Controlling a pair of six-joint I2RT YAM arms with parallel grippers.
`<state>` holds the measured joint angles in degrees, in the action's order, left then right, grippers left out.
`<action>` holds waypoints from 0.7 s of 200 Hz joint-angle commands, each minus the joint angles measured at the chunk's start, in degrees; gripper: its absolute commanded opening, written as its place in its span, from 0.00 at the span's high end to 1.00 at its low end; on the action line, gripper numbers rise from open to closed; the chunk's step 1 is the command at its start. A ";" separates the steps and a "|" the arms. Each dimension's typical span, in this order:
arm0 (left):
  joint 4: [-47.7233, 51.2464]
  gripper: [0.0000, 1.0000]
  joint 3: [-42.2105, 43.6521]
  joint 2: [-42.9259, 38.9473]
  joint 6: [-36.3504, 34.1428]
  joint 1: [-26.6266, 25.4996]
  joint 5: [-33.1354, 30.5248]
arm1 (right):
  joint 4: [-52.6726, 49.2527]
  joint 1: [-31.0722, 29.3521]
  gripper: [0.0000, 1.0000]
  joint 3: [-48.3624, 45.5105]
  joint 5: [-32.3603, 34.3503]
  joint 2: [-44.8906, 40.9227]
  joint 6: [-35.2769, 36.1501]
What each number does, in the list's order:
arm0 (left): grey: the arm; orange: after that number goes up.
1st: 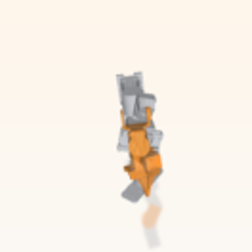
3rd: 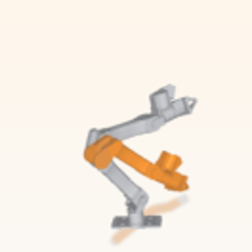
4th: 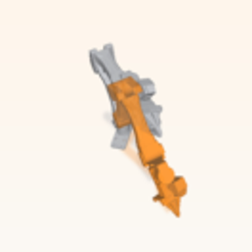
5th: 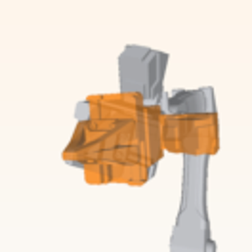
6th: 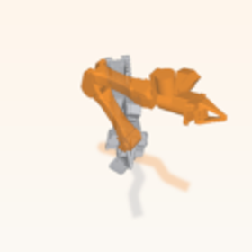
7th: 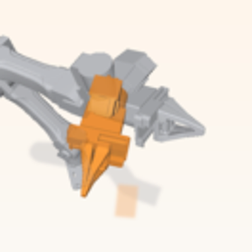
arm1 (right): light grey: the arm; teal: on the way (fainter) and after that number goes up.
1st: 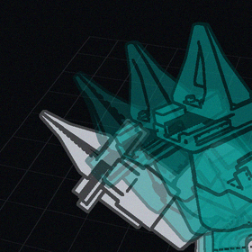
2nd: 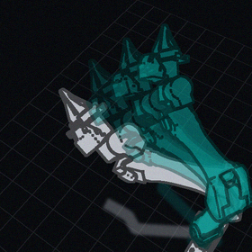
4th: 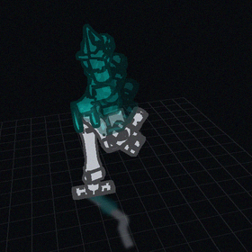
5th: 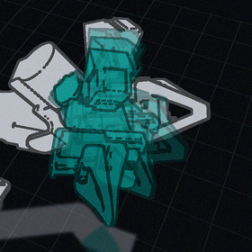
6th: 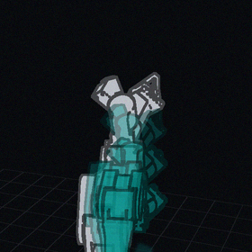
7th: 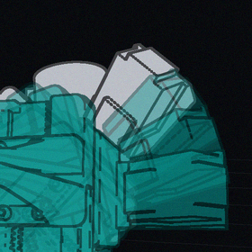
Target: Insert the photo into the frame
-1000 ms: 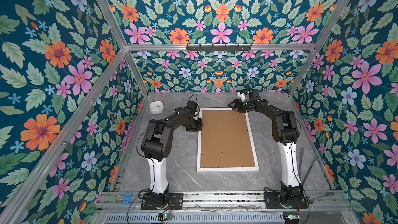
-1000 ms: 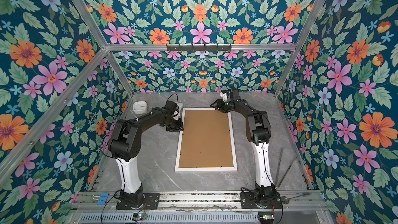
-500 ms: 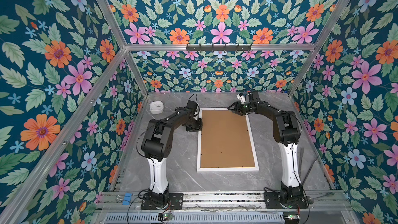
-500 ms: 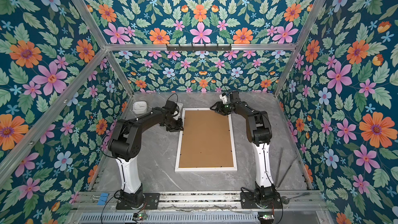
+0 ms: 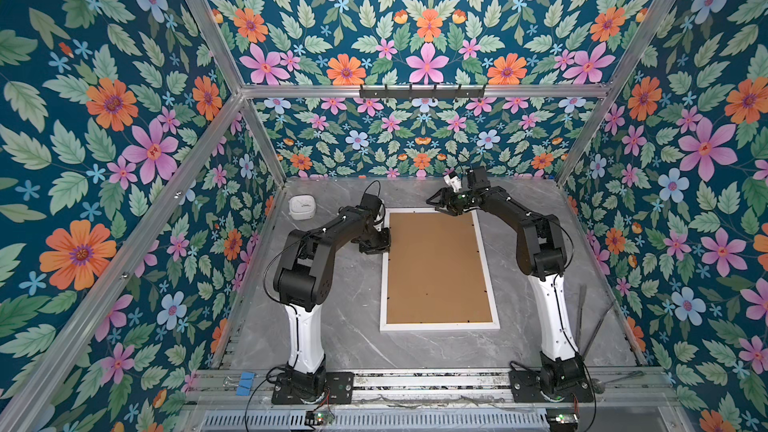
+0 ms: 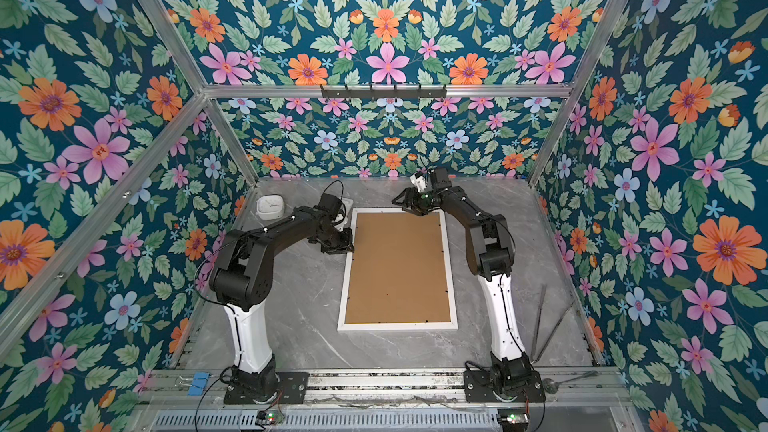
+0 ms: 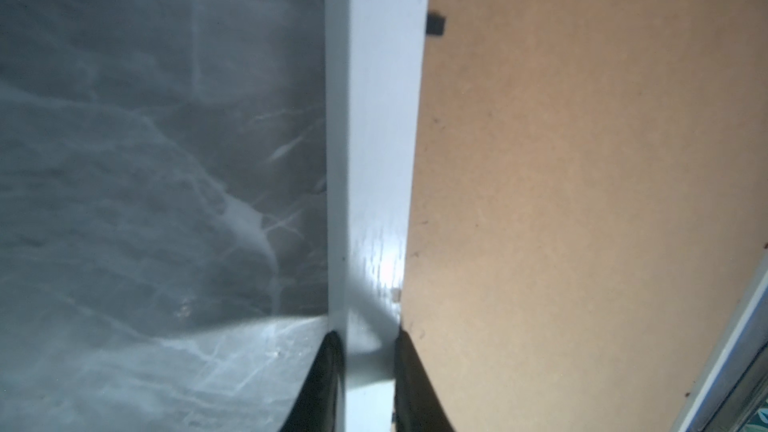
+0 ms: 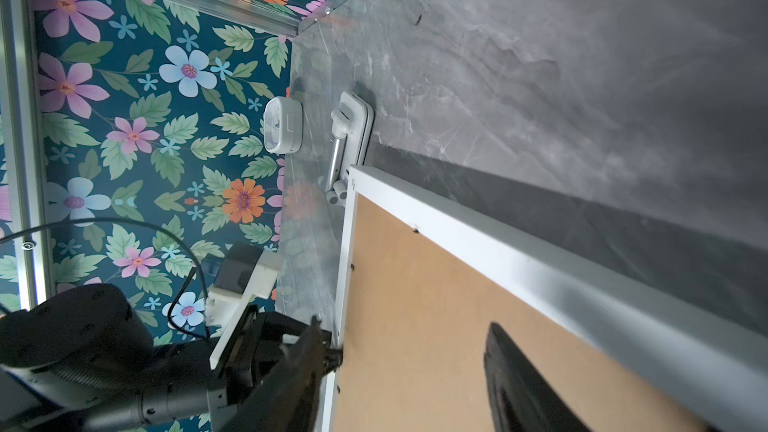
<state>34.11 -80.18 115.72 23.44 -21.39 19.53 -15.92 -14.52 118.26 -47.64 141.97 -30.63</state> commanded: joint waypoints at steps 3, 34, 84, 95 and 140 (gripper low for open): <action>1.93 0.86 1.06 1.62 0.38 -0.50 -0.62 | -0.85 -1.02 0.38 5.97 -1.38 3.84 -2.75; 1.93 0.86 1.17 1.59 0.43 -0.64 -0.34 | -1.34 -2.40 0.37 12.29 -0.62 8.10 -4.00; 1.75 0.86 1.70 1.44 0.38 -0.71 -0.20 | -1.37 -4.14 0.37 16.54 -1.82 12.04 -6.02; 1.68 0.86 1.70 1.47 0.38 -0.67 -0.19 | -1.45 -4.58 0.37 16.52 -1.76 12.30 -5.91; 1.40 0.86 1.87 1.58 0.49 -0.76 -0.06 | -1.47 -5.36 0.37 15.86 -1.84 12.36 -5.73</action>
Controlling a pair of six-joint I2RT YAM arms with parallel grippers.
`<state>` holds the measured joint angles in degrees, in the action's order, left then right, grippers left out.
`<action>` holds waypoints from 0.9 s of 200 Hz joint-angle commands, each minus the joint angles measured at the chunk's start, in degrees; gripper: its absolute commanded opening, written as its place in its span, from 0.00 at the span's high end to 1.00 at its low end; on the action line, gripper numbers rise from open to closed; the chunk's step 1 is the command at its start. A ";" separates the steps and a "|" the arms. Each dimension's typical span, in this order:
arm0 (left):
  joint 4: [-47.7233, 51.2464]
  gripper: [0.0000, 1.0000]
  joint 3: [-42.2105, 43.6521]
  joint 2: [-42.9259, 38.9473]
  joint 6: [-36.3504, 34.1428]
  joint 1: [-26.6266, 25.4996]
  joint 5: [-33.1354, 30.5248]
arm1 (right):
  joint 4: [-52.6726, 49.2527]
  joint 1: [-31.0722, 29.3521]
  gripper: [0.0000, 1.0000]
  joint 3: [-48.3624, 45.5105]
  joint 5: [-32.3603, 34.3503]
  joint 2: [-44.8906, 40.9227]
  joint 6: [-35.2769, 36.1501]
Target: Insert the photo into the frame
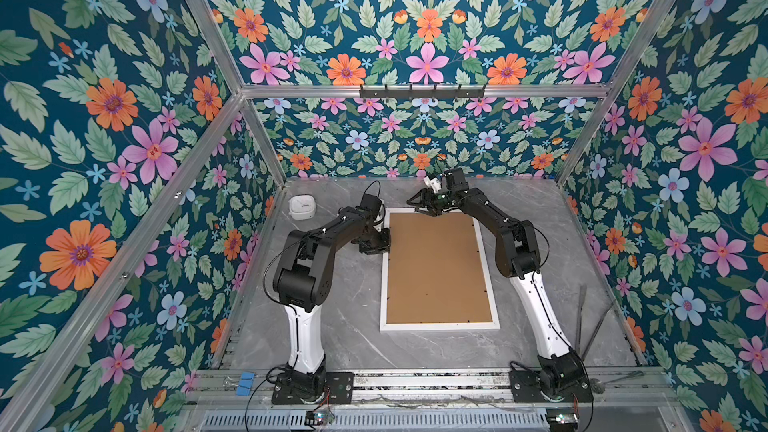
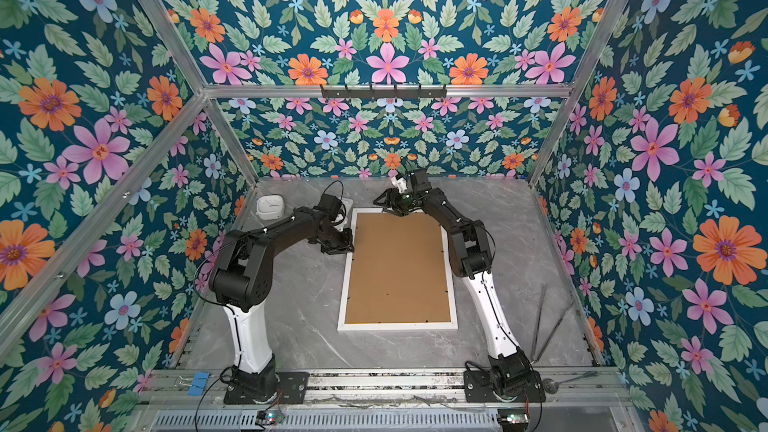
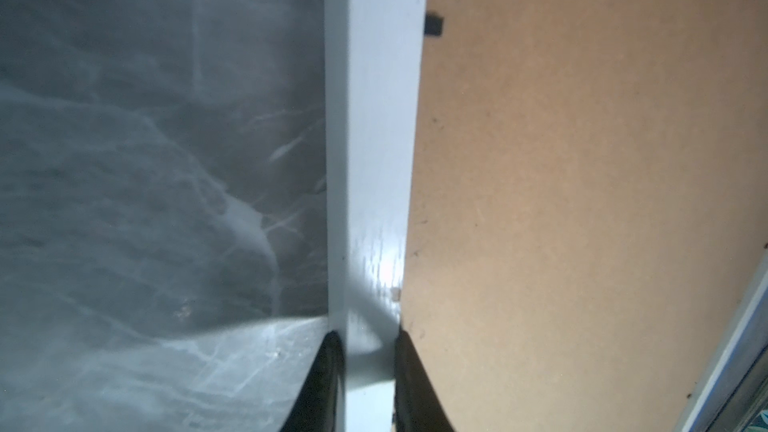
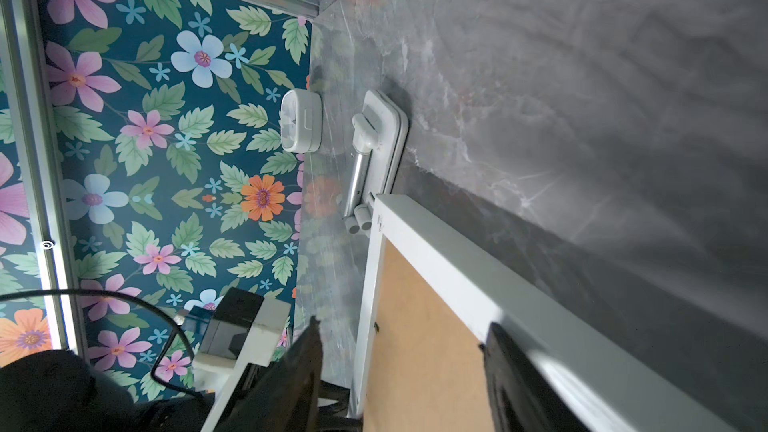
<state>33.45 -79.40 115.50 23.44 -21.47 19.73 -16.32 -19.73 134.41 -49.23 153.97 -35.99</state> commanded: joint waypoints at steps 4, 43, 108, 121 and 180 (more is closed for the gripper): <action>2.06 0.86 1.08 1.76 0.47 -0.66 -0.30 | -1.20 -0.23 0.37 -0.29 -0.17 0.46 -0.31; 1.97 0.86 1.08 1.91 0.55 -0.67 -0.33 | -1.70 -0.24 0.38 -1.78 -0.16 -0.01 0.79; 2.12 0.86 0.82 2.04 0.64 -0.60 -0.48 | -5.15 -0.88 0.39 -2.35 -1.00 -0.05 3.68; 2.14 0.86 0.82 2.08 0.64 -0.65 -0.54 | -6.23 -1.13 0.39 -2.46 -0.96 -0.21 4.46; 2.23 0.87 0.83 2.16 1.17 -0.66 -0.74 | -8.12 -1.61 0.40 -6.61 -0.34 -1.88 7.34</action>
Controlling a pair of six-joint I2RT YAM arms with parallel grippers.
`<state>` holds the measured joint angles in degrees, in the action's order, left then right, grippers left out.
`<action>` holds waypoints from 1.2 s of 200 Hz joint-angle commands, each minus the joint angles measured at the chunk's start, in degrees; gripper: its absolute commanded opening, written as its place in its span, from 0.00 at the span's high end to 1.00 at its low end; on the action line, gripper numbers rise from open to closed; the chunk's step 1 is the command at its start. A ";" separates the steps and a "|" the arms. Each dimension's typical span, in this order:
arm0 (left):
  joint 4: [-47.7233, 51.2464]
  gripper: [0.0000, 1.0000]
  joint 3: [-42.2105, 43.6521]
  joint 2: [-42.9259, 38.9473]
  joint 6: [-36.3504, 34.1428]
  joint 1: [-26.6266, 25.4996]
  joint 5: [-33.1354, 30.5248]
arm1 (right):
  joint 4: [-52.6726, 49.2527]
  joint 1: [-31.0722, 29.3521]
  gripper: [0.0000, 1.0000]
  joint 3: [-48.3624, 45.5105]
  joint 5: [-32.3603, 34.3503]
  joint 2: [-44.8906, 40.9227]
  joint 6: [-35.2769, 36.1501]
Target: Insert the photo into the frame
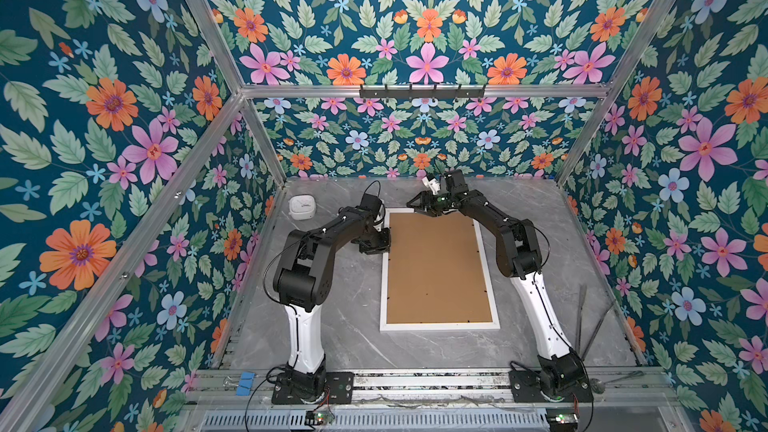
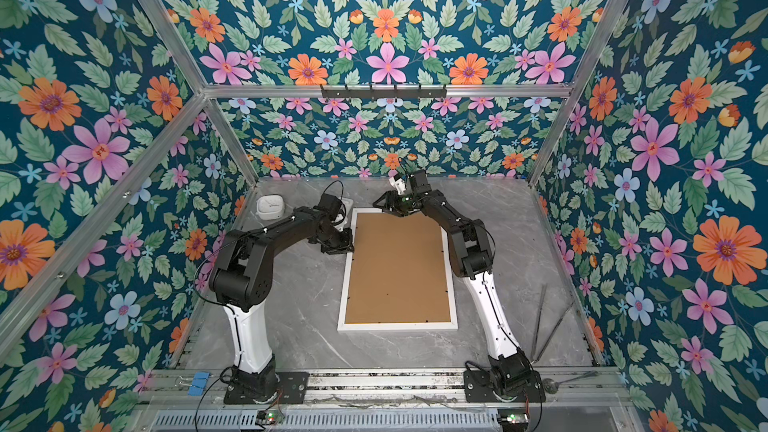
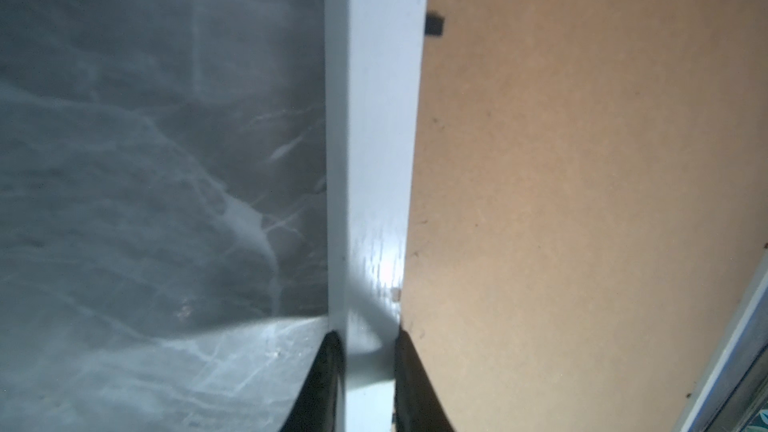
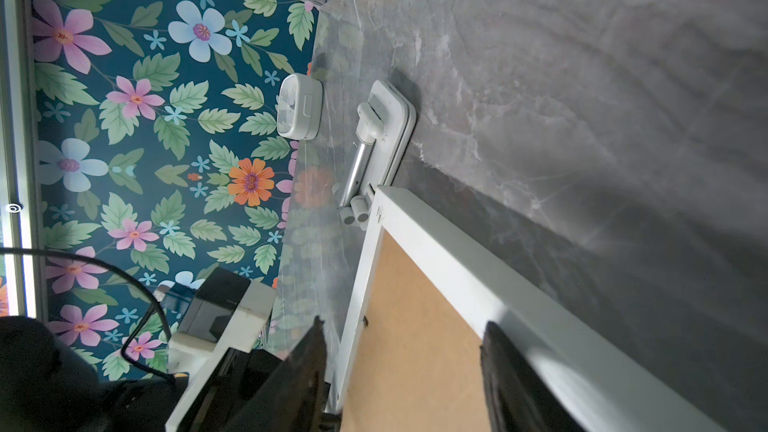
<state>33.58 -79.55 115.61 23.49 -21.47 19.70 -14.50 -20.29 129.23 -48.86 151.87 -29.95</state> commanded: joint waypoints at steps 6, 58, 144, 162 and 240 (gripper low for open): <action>2.09 0.87 0.97 2.01 1.12 -0.66 -0.72 | -10.23 -1.05 0.40 -1.56 -0.67 0.25 1.62; 2.27 0.87 0.89 2.07 1.15 -0.61 -0.87 | -11.88 -1.07 0.41 -3.29 1.53 -0.32 2.49; 2.82 0.87 0.55 1.90 1.21 -0.60 -1.51 | -16.80 -1.45 0.42 -3.50 7.68 -1.40 5.06; 2.98 0.87 0.36 1.90 1.21 -0.62 -1.55 | -19.03 -1.84 0.42 -2.44 9.40 -1.49 6.48; 3.23 0.86 -0.29 1.74 1.06 -0.62 -0.69 | -17.46 -2.26 0.39 -5.21 7.55 -10.35 7.39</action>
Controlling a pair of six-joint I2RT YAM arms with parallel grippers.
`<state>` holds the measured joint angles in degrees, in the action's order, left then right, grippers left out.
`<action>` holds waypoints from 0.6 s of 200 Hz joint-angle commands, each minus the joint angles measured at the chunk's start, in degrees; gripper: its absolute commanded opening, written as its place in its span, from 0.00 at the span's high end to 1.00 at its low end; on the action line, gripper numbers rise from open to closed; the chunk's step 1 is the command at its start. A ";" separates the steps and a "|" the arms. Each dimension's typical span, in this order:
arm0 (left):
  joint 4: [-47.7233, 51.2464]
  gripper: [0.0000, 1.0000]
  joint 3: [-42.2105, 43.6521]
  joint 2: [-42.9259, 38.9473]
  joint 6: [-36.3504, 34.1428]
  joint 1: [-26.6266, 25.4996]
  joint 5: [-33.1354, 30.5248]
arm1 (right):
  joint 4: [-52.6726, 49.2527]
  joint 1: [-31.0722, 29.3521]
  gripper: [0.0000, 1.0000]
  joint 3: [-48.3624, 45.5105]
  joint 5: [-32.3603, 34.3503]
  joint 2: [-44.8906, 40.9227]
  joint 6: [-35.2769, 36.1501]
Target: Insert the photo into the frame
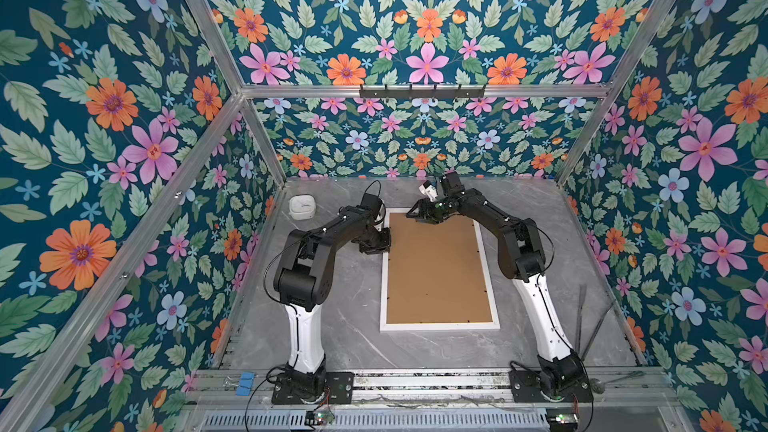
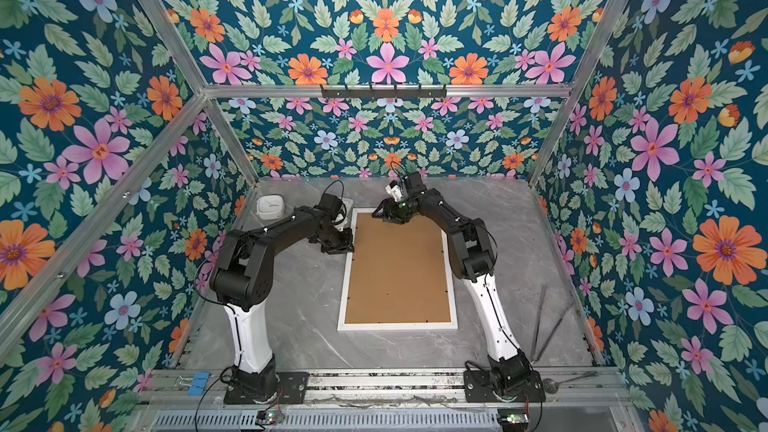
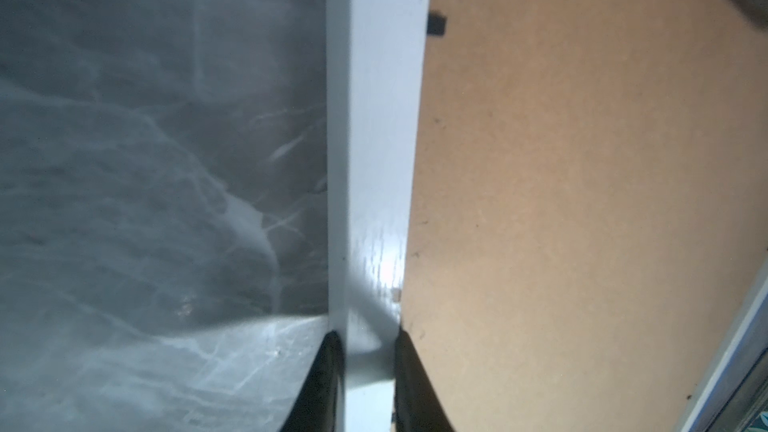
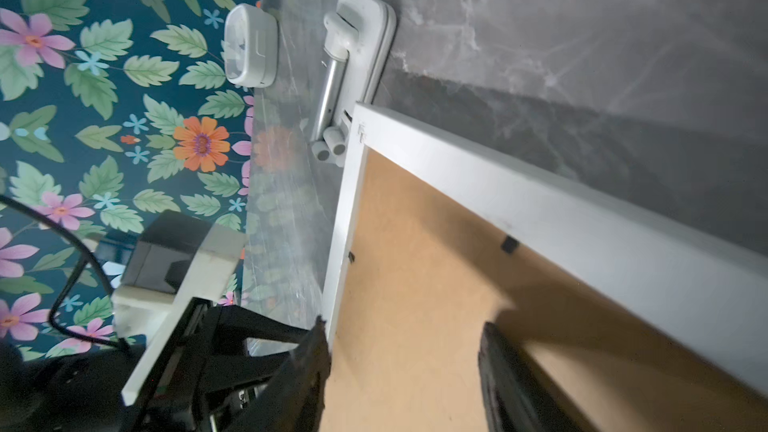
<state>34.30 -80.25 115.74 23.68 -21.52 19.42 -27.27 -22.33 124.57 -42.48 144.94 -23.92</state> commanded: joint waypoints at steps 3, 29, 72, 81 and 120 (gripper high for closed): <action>2.61 0.86 0.32 1.67 0.80 -0.59 -0.35 | -4.91 -0.28 0.39 -0.75 1.29 -4.10 1.54; 3.22 0.86 -0.17 1.73 0.48 -0.51 -0.24 | -7.49 -1.52 0.37 -5.59 3.73 -10.96 4.64; 3.92 0.86 -0.35 1.15 0.40 -0.29 0.01 | -8.51 -7.19 0.36 -26.00 17.98 -28.98 8.03; 3.87 0.86 -0.30 0.98 0.49 -0.36 0.00 | -8.54 -8.94 0.36 -29.82 21.51 -32.53 8.33; 4.76 0.85 -0.35 0.84 0.49 -0.33 -0.34 | -7.68 -17.95 0.34 -48.74 33.87 -47.26 7.97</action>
<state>35.22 -81.36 115.46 23.64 -21.47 19.66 -34.44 -36.21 83.44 -19.68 103.46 -16.53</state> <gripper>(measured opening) 0.222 0.648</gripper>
